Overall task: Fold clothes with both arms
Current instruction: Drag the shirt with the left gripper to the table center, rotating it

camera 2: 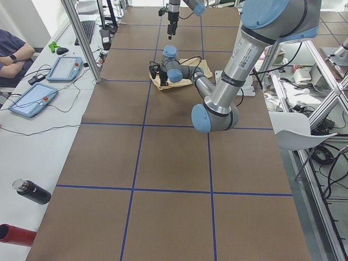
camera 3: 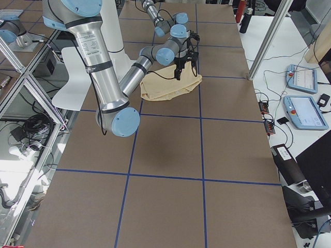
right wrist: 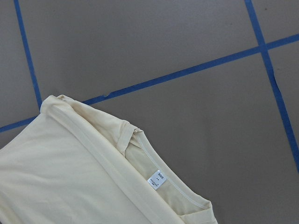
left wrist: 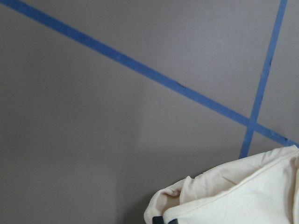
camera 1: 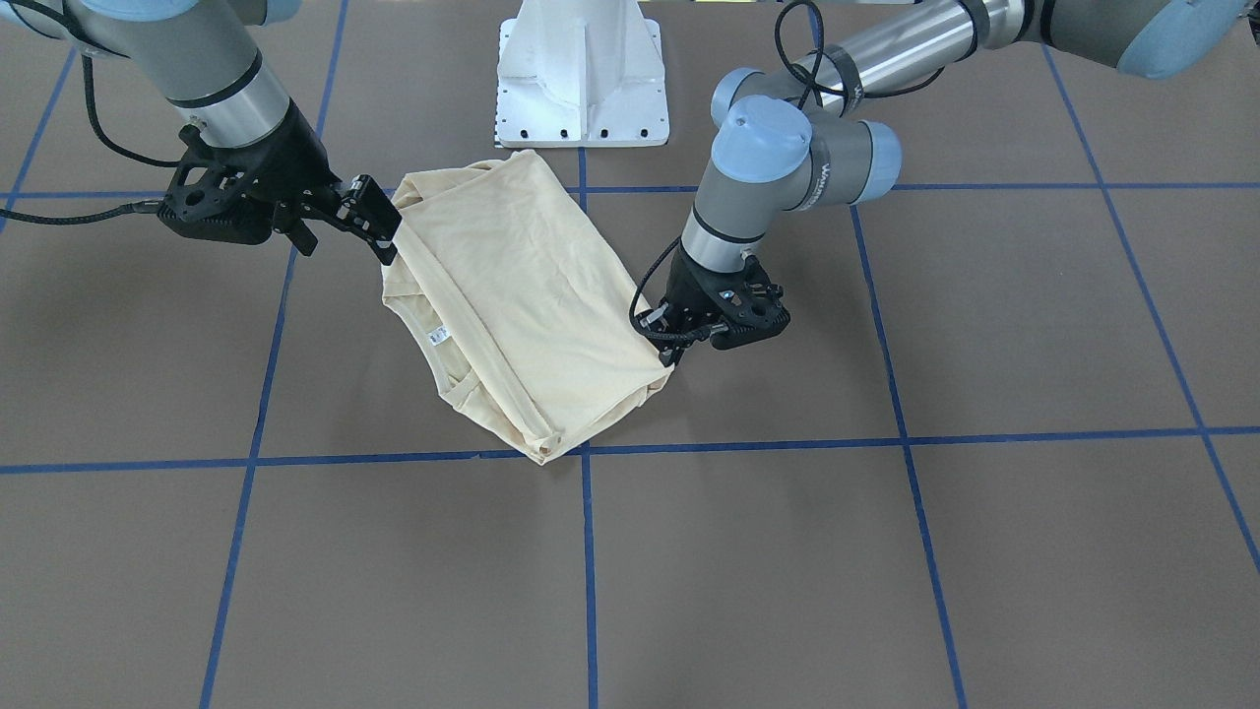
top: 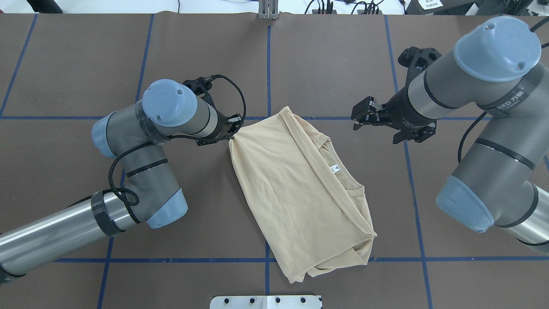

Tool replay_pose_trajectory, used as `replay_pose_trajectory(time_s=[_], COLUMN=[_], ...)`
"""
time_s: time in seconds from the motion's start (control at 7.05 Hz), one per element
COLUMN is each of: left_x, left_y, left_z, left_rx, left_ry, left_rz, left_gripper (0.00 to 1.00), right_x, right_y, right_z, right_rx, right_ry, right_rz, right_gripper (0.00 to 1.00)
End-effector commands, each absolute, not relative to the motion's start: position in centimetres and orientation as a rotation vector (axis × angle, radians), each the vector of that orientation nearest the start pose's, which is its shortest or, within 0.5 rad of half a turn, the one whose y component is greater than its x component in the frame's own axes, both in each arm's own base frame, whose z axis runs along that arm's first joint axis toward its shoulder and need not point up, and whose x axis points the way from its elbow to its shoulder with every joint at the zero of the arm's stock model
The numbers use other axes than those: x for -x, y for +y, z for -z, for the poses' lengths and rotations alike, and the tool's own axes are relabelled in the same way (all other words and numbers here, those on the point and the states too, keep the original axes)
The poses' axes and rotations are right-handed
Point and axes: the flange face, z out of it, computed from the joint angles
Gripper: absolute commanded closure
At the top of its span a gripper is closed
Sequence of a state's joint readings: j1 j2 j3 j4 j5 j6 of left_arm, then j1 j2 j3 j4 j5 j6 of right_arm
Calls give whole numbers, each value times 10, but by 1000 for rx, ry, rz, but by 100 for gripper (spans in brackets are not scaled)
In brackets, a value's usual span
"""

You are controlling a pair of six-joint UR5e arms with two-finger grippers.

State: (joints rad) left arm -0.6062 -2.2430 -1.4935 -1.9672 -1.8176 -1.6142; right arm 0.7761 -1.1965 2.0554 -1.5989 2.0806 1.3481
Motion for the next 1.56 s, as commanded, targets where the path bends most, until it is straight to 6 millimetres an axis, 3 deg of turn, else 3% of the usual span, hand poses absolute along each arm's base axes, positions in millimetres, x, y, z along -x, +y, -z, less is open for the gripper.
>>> replay_pose_trajectory(time_s=[0.0,0.57,0.71,1.14,1.28,1.42], left_x=[-538,-553,-558,-562,-557,-551], left_y=[-546,-592,-602,-615,-620,-623], left_z=[-242,-255,-249,-252,-252,-249], left_rx=[-97,-260,-296,-365,-374,-443], left_ry=[989,1068,1090,1094,1091,1064], left_rz=[474,529,542,509,508,408], left_gripper=[100,100,100,100,85,1], right_x=[329,329,329,328,329,329], right_y=[-442,-442,-442,-442,-442,-442], right_z=[-249,-250,-250,-250,-250,-250], right_rx=[32,33,34,32,30,28], right_ry=[-939,-937,-937,-937,-937,-937], right_rz=[-302,-303,-305,-305,-304,-302], right_gripper=[0,0,0,0,0,0])
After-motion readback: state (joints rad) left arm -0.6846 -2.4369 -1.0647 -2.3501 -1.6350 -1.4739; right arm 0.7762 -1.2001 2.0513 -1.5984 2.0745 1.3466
